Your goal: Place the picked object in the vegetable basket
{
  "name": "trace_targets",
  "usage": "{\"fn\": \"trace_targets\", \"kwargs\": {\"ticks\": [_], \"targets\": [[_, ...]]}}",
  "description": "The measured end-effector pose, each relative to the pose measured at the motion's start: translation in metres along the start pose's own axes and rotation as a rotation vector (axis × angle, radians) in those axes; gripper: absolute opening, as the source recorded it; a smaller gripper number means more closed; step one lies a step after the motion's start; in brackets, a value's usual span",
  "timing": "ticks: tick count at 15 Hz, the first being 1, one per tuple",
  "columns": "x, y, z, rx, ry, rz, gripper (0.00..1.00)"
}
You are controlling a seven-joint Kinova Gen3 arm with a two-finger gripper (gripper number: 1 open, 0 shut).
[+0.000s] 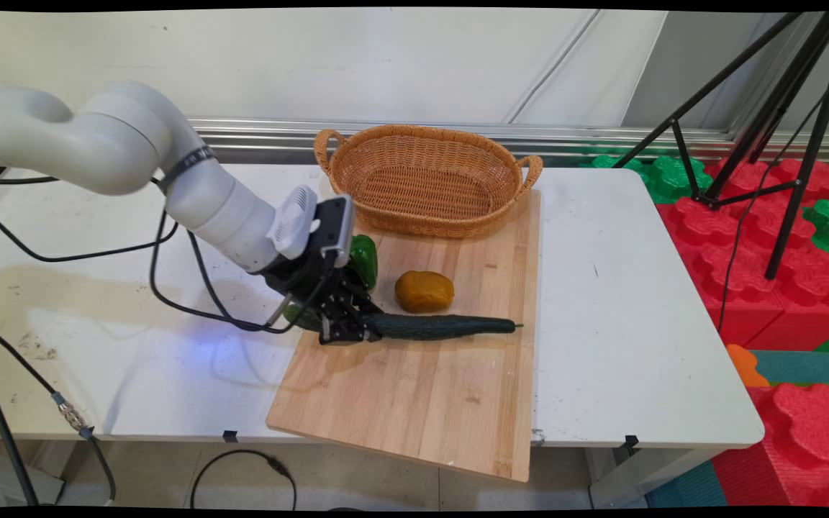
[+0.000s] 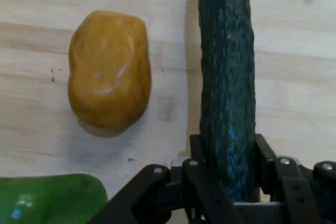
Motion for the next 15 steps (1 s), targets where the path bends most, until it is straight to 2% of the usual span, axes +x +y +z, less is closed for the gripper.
{"fn": "trace_targets", "kwargs": {"ticks": [10,15], "targets": [[0.008,-0.009,-0.085,-0.015,0.121,-0.007,0.00],[0.016,-0.030,-0.126,0.025,0.188,-0.020,0.00]]}}
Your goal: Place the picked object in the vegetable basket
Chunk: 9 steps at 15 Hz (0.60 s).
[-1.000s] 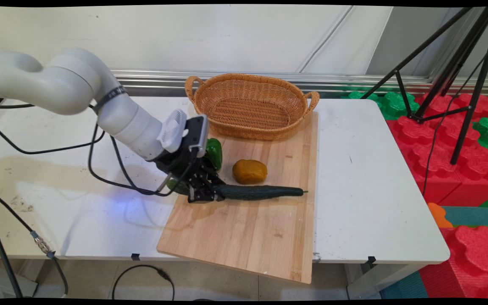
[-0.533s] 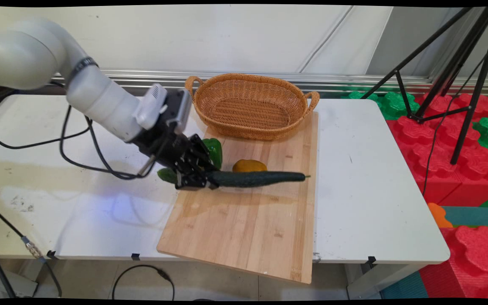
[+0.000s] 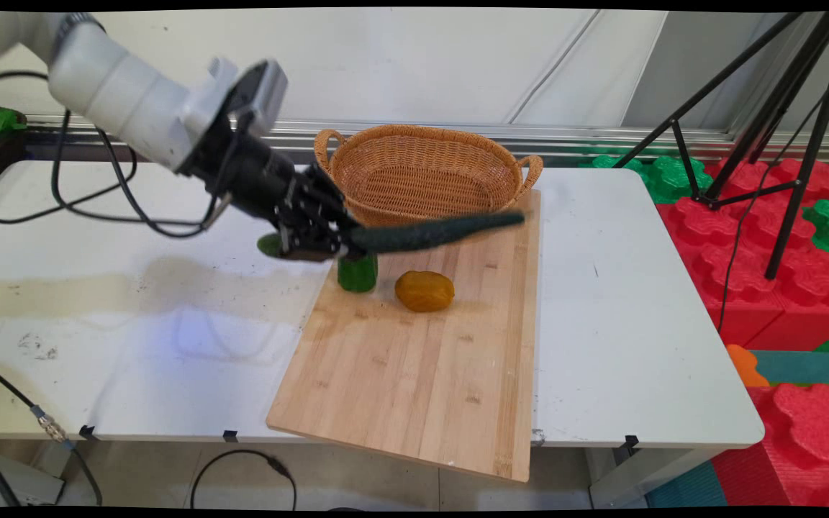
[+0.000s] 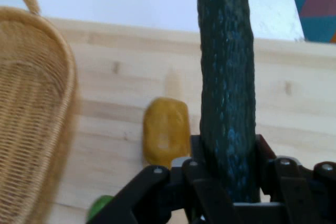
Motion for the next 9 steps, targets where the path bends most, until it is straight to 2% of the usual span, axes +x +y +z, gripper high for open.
{"fn": "trace_targets", "kwargs": {"ticks": [5,9], "targets": [[0.009,-0.034,-0.022,0.075,0.041,0.000,0.00],[0.012,-0.069,-0.025,0.129,0.050,0.021,0.00]]}}
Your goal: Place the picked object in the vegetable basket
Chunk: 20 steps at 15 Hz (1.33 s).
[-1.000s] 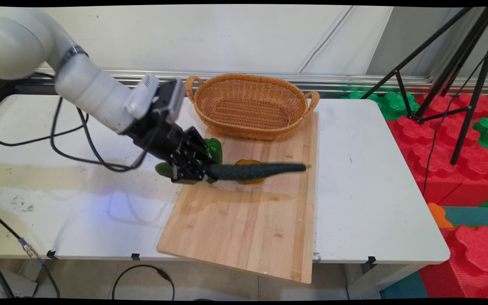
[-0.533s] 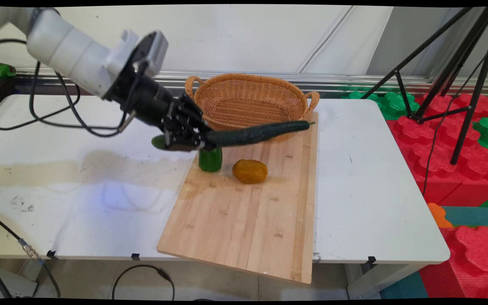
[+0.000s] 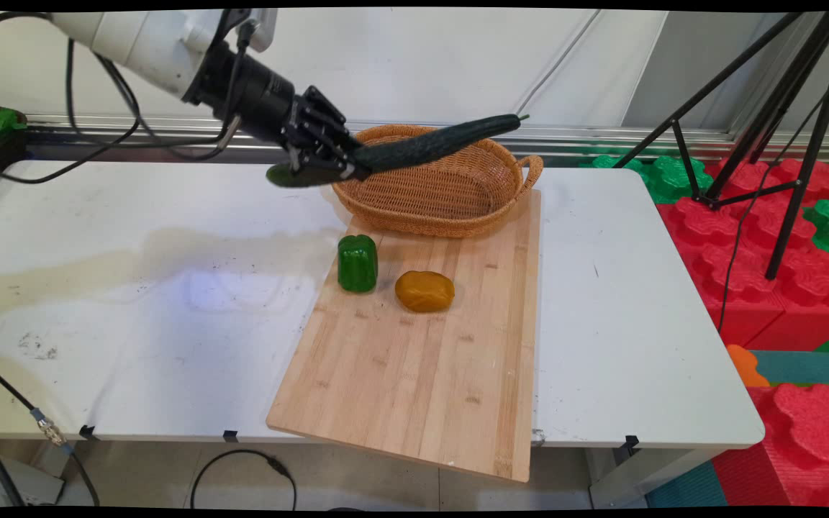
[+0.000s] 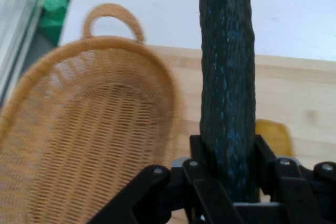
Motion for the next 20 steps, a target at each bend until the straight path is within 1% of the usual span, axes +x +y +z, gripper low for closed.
{"fn": "trace_targets", "kwargs": {"ticks": [4,7,9,14,17,20], "targets": [[0.001,-0.034,0.017,0.035,-0.005,0.021,0.00],[0.000,-0.056,0.038,0.051,-0.015,0.023,0.00],[-0.003,-0.065,0.052,0.053,-0.025,0.024,0.00],[-0.018,-0.089,0.103,0.053,-0.071,0.012,0.00],[-0.025,-0.100,0.131,0.050,-0.094,0.010,0.00],[-0.031,-0.107,0.149,0.044,-0.120,0.012,0.00]]}}
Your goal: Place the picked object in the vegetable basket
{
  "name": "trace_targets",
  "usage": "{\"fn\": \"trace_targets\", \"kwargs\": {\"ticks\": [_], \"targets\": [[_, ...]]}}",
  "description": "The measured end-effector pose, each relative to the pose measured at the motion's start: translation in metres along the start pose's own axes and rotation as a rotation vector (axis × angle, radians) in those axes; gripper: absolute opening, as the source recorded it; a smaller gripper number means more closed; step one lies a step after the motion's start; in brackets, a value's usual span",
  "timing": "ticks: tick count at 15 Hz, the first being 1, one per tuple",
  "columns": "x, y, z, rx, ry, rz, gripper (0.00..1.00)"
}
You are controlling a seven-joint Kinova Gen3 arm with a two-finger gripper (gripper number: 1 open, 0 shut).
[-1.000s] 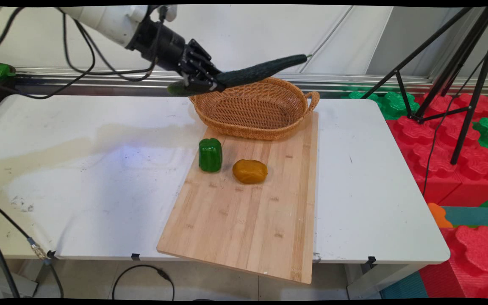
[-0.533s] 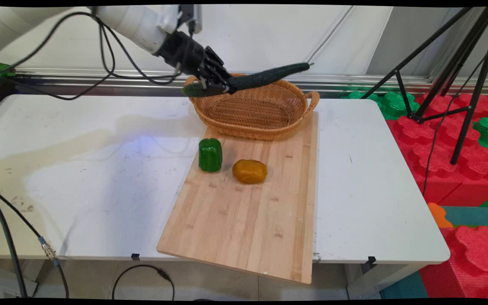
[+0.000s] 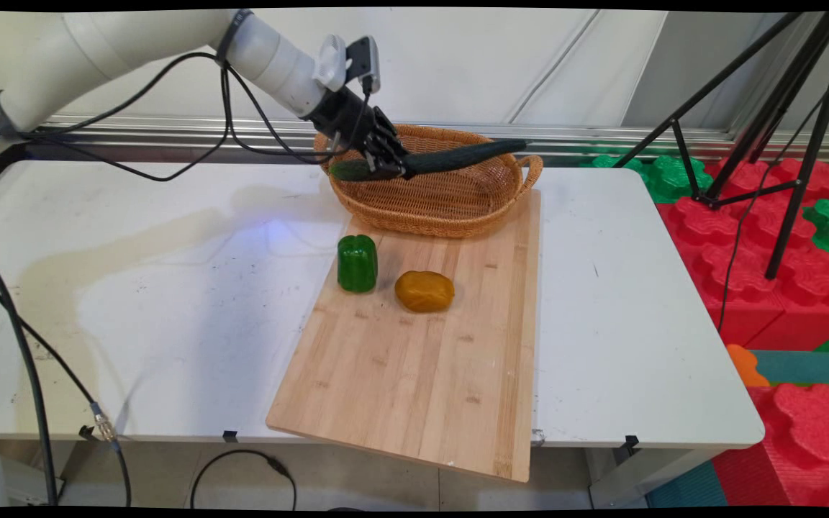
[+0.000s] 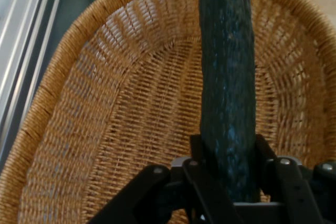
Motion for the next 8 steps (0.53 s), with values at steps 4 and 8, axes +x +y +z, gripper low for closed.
{"fn": "trace_targets", "kwargs": {"ticks": [4,8], "targets": [[-0.003,-0.007,0.018,-0.009,-0.023,-0.007,1.00],[0.000,-0.011,0.024,-0.014,-0.020,-0.012,1.00]]}}
